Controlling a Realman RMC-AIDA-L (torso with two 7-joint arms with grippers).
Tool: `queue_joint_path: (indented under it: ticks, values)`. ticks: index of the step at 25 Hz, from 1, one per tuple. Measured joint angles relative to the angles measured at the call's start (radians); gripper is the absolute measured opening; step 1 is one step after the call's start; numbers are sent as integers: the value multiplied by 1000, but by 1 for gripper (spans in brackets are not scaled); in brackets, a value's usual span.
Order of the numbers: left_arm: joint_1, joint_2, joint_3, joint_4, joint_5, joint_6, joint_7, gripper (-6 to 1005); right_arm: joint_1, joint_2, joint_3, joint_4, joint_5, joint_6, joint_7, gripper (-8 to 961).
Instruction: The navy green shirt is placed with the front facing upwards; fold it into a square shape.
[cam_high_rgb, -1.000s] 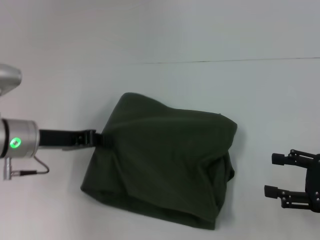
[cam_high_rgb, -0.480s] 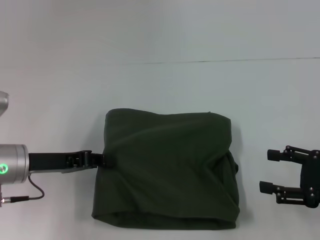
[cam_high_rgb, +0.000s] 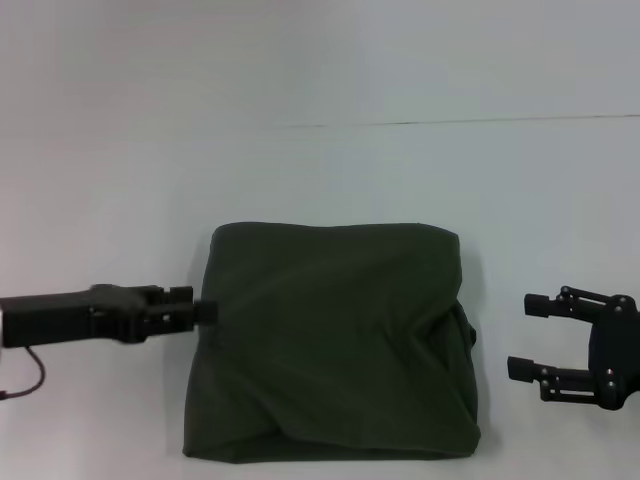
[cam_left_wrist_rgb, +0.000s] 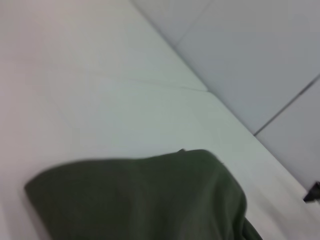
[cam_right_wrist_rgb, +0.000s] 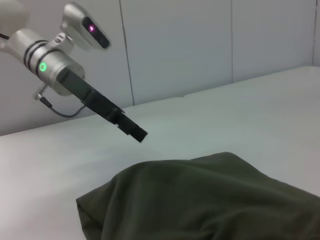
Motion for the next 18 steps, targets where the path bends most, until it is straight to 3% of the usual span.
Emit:
queue_joint_path:
  ticks: [3, 4, 7, 11, 14, 18]
  values:
    - [16, -5, -20, 36, -3, 53, 95, 433, 1, 10, -5, -4, 3, -3, -8, 846]
    - [50, -22, -37, 86, -16, 104, 210, 487, 2, 14, -10, -5, 3, -5, -10, 846]
    - [87, -41, -36, 120, -24, 126, 312, 609, -1, 20, -45, 1, 1, -7, -35, 845]
    - [133, -54, -19, 100, -23, 131, 476, 744, -15, 25, -76, 47, 2, -5, -150, 844]
    - [156, -56, -20, 43, -20, 131, 583, 909, -35, 24, -69, 95, 2, 17, -236, 844]
    - [182, -59, -27, -25, -17, 127, 713, 908, -64, 24, -55, 175, 6, 68, -339, 843]
